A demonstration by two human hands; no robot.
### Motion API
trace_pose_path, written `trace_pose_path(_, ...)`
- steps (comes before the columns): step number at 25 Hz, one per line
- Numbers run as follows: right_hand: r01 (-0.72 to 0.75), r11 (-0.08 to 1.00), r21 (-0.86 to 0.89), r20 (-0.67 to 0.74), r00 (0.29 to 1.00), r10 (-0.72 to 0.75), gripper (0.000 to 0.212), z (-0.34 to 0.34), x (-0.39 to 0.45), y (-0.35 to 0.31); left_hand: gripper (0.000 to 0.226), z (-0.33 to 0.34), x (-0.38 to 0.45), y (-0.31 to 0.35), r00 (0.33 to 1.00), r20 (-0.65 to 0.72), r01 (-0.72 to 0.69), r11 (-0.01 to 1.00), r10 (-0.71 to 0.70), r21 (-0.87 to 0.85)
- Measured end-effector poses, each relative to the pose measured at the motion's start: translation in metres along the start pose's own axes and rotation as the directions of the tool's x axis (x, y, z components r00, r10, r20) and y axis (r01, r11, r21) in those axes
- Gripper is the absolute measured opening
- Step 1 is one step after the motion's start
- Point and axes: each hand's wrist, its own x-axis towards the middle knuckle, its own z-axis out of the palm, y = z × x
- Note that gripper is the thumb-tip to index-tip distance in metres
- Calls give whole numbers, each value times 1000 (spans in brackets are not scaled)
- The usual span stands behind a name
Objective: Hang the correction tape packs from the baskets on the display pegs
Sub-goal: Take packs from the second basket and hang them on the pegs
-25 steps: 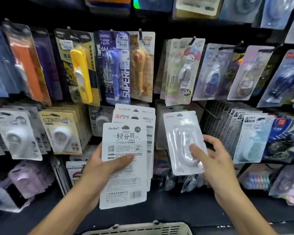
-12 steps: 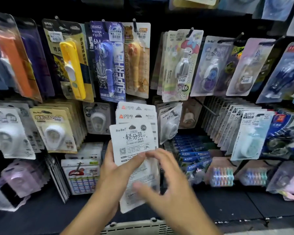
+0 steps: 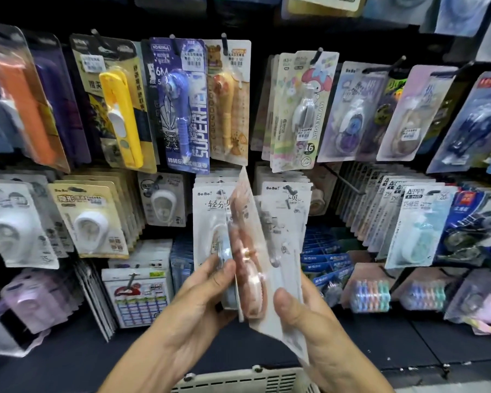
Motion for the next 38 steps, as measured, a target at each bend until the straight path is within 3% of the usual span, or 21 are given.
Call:
trace_pose_path(5, -105, 993, 54, -150, 982, 112, 55, 2, 1, 3, 102, 9, -4, -8, 995, -37, 93, 995, -94, -36)
trace_pose_path(9, -125, 985, 118, -277, 949, 154, 41, 8, 5, 5, 80, 18, -7, -9, 982, -120, 146, 989, -144, 16)
trace_pose_path(13, -112, 992, 63, -327, 936, 126, 25, 7, 7, 4, 65, 12, -8, 2, 972, -50, 229, 973, -230, -22)
trace_pose_path(17, -109, 986, -128, -451, 892, 40, 25, -11, 10, -9, 56, 6, -6, 7, 983, -50, 179, 983, -177, 40)
trace_pose_path(22, -45, 974, -224, -445, 893, -61, 25, -17, 17, -20, 61, -1, -3, 8, 994, -66, 94, 995, -91, 38)
trace_pose_path(26, 21, 875, -483, -478, 831, -284, 23, -19, 22, -15, 59, -3, -2, 10, 996, 7, 88, 996, -88, 31)
trace_pose_path(30, 130, 809, -573, -467, 760, -452, 19, -25, 23, -14, 56, -3, -2, 10, 998, 36, 50, 994, -54, 94)
trace_pose_path(33, 102, 820, -564, -517, 730, -447, 14, -32, 30, -14, 53, -1, -2, 12, 999, 34, 8, 995, -11, 96)
trace_pose_path(36, 26, 879, -475, -682, 621, -387, 16, -49, 37, -22, 66, -6, 1, 19, 994, -48, -91, 988, 98, 125)
trace_pose_path(38, -12, 851, -525, -697, 580, -422, 17, -57, 38, -25, 65, -13, 3, 24, 982, -95, -152, 982, 163, 113)
